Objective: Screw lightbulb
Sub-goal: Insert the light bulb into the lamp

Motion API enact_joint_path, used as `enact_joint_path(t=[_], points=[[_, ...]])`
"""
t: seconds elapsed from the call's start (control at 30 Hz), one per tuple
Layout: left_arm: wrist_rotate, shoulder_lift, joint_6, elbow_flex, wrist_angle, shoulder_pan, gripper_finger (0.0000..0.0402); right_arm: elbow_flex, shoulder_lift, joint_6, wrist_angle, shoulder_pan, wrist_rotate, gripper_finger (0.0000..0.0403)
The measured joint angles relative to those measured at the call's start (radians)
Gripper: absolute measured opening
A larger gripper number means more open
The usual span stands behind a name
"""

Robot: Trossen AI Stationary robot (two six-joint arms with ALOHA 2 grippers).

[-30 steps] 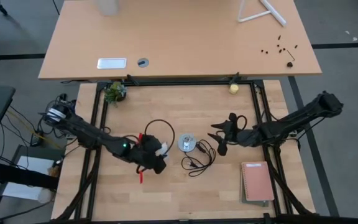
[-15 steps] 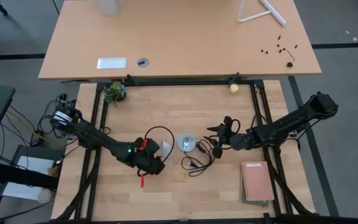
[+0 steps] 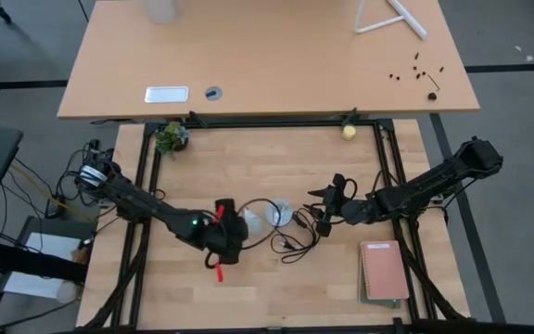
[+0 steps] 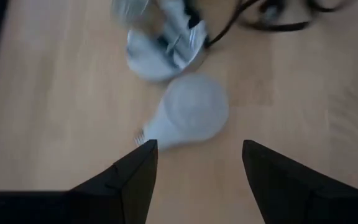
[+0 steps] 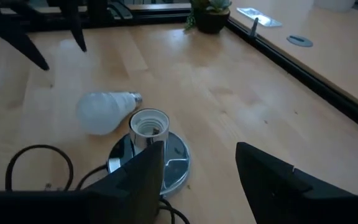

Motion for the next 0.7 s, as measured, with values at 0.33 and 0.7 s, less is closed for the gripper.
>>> enact_joint_path(t=[0.33,0.7], points=[[0.067,0.139,0.348,0.159,-0.069,0.055,0.0263,0.000,0.000,0.131,-0.053,0.003,-0.025,0.0209],[0.016,0.373,0.462,0.374,-0.313,0.076,0.0286,0.000,0.000,0.254,-0.106,0.004,-0.059,0.0209]])
